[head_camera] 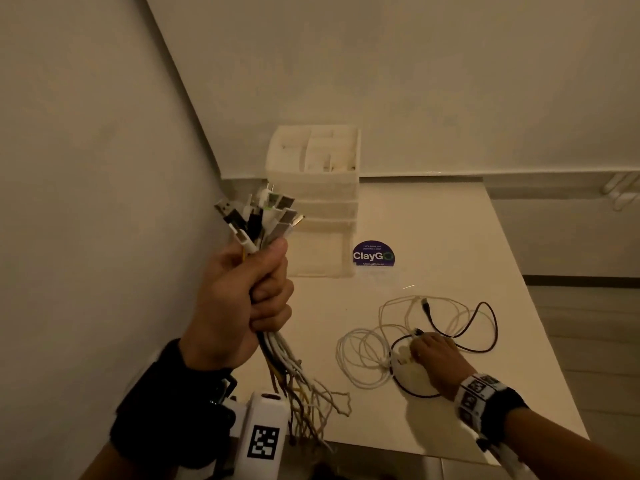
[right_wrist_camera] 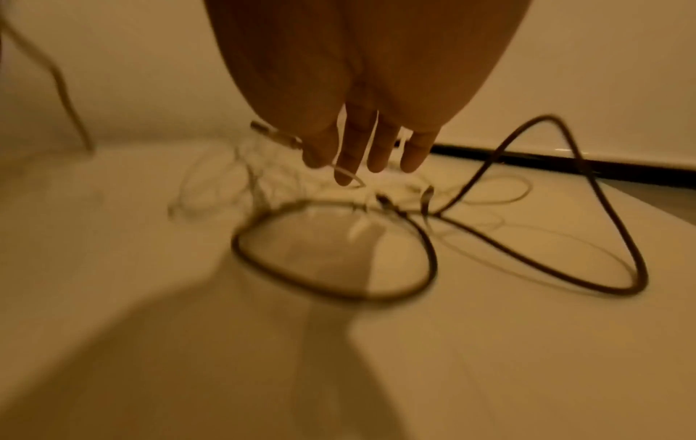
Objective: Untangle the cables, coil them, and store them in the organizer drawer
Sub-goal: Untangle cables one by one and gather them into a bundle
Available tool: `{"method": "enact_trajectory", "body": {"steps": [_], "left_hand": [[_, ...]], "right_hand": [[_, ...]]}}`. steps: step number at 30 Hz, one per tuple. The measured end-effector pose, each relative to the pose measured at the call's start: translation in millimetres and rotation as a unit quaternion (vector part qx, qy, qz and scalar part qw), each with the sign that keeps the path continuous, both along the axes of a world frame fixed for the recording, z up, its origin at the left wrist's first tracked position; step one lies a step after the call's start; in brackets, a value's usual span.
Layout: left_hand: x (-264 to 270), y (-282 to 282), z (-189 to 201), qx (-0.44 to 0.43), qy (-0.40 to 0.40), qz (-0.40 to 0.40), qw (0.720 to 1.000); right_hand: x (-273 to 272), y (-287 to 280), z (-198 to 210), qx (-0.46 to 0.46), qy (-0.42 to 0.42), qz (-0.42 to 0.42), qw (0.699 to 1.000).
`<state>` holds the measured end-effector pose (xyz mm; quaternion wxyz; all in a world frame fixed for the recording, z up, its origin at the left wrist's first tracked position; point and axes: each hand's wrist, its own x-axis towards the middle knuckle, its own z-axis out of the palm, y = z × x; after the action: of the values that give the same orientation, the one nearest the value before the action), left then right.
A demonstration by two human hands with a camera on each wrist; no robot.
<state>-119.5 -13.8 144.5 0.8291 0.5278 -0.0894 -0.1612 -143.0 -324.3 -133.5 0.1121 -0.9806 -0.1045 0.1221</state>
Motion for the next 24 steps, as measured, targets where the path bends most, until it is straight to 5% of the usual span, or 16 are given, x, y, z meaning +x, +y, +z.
{"method": "enact_trajectory", "body": {"steps": [2,5,8,14,18,24], "left_hand": [[0.2,-2.8,-1.4,-0.007,0.005,0.012,1.000],[3.0,-14.3,-4.9,0.005,0.004,0.022,1.000],[8.1,-29.7,-12.8,0.036,-0.008,0.022,0.999],[18.1,-58.0,-25.1,0.029,0.014,0.009,0.999],[12.9,-74.1,-30.0,0.028,-0.006,0.008,1.000],[0.7,-83.5,-34.7,0.096,-0.018,0.013,0.995]], "right_hand": [[1.9,2.8,29.8,0.160,-0.053,-0.093,0.981],[6.6,12.3,87.4,0.342,-0.113,-0.196,0.912],[14.1,29.4,141.2,0.474,-0.144,-0.235,0.836],[2.6,75.2,212.2,0.699,-0.071,-0.233,0.673],[-10.1,105.4,234.6,0.717,-0.088,-0.206,0.660],[-13.2,130.8,233.4,0.665,-0.145,-0.207,0.702]]}}
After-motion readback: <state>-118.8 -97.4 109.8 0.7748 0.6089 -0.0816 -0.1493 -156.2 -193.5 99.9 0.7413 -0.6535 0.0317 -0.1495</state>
